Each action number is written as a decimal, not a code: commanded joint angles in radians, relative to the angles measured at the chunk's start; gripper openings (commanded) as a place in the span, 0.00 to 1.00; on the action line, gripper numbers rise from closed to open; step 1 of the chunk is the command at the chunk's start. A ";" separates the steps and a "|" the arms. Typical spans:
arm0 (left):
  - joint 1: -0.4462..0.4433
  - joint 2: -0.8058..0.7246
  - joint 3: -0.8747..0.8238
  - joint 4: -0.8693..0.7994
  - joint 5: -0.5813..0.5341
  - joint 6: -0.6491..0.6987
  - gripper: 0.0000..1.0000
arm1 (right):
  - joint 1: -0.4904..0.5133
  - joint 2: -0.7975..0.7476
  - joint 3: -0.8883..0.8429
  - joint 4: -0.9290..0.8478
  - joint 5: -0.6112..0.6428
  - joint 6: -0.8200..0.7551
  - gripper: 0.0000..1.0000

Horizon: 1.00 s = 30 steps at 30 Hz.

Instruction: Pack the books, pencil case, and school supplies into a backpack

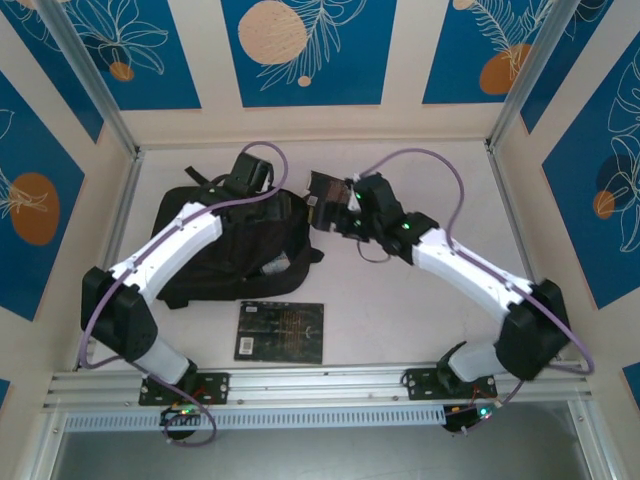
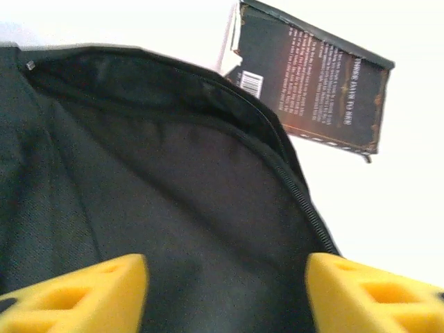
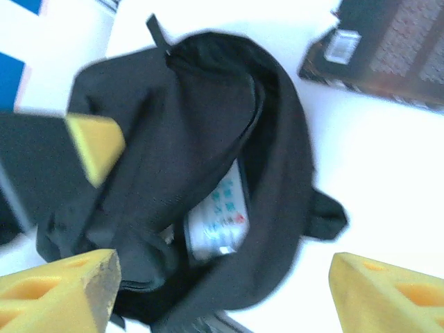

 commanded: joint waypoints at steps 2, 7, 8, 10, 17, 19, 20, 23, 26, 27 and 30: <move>-0.015 -0.132 -0.021 -0.074 0.123 -0.021 0.72 | 0.001 -0.112 -0.125 -0.125 -0.155 -0.103 0.66; -0.049 -0.307 -0.253 -0.131 0.204 -0.076 0.73 | 0.018 -0.117 -0.233 -0.140 -0.391 -0.022 0.61; -0.056 -0.336 -0.304 -0.135 0.225 -0.091 0.73 | 0.023 -0.106 -0.251 -0.123 -0.423 -0.008 0.63; -0.085 -0.401 -0.413 -0.150 0.247 -0.109 0.68 | 0.033 -0.062 -0.253 -0.114 -0.460 -0.007 0.65; -0.273 -0.484 -0.683 -0.127 0.252 -0.221 0.64 | 0.050 0.183 -0.183 -0.100 -0.504 -0.028 0.67; -0.298 -0.493 -0.745 -0.110 0.247 -0.265 0.62 | 0.050 0.239 -0.171 -0.098 -0.508 -0.025 0.66; -0.300 -0.498 -0.774 -0.093 0.259 -0.284 0.61 | 0.051 0.255 -0.168 -0.093 -0.515 -0.024 0.66; -0.300 -0.493 -0.819 -0.074 0.261 -0.296 0.58 | 0.050 0.295 -0.169 -0.063 -0.559 -0.013 0.65; -0.300 -0.475 -0.821 -0.074 0.241 -0.285 0.54 | 0.054 0.338 -0.175 -0.008 -0.611 0.013 0.63; -0.300 -0.466 -0.825 -0.066 0.239 -0.284 0.53 | 0.059 0.359 -0.172 0.006 -0.629 0.021 0.62; -0.301 -0.439 -0.846 -0.036 0.242 -0.281 0.48 | 0.076 0.408 -0.146 0.008 -0.647 0.017 0.61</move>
